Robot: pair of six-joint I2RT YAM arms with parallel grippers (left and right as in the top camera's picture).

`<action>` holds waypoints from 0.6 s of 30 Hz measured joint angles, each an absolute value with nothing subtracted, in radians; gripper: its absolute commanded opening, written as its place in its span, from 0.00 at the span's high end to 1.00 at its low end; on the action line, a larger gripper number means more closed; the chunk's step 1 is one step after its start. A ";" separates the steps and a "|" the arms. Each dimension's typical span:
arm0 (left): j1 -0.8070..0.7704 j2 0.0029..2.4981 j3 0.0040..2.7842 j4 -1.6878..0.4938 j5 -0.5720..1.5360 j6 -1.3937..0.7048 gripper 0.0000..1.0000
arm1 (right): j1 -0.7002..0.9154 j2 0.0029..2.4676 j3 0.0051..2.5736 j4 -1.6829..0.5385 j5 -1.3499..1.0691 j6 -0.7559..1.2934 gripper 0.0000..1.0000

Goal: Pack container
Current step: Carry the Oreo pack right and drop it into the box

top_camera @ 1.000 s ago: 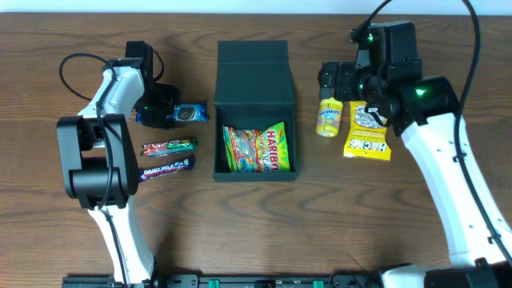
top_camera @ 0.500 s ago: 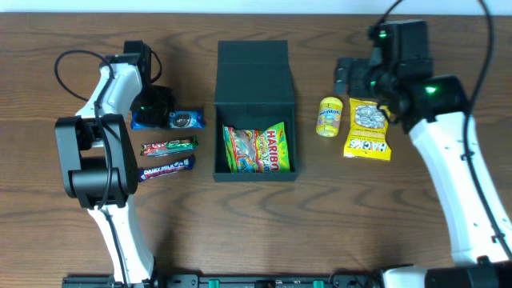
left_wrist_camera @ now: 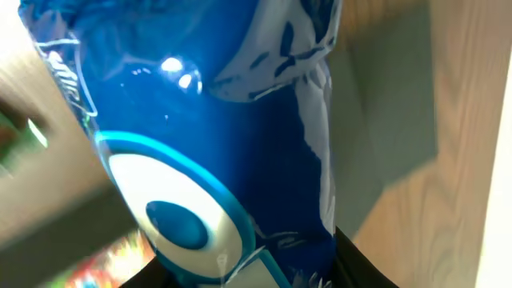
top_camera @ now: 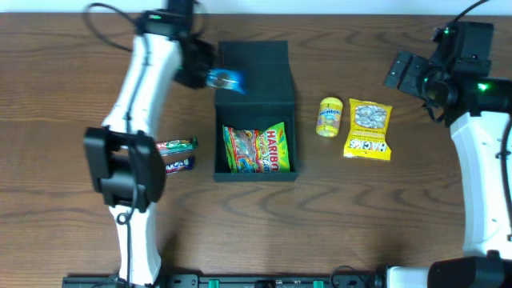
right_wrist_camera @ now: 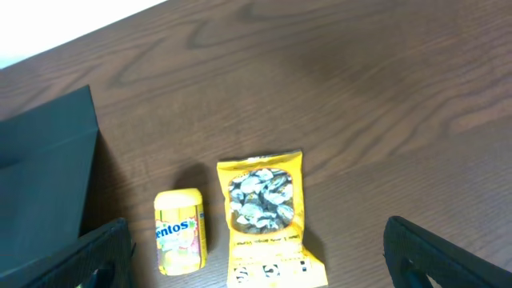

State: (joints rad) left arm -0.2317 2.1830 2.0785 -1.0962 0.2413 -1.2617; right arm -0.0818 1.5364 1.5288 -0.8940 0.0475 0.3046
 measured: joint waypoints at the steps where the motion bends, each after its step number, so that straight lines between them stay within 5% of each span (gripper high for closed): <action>1: -0.268 2.183 2.078 -1.100 0.243 -1.272 0.94 | -0.084 1.536 1.529 -0.893 0.047 0.306 0.01; 8: -0.497 2.183 2.078 -1.178 0.214 -1.405 0.94 | -0.084 1.536 1.529 -0.893 0.041 0.307 0.01; 18: -0.524 2.183 2.078 -1.289 0.179 -1.705 0.94 | -0.084 1.536 1.529 -0.897 0.041 0.307 0.01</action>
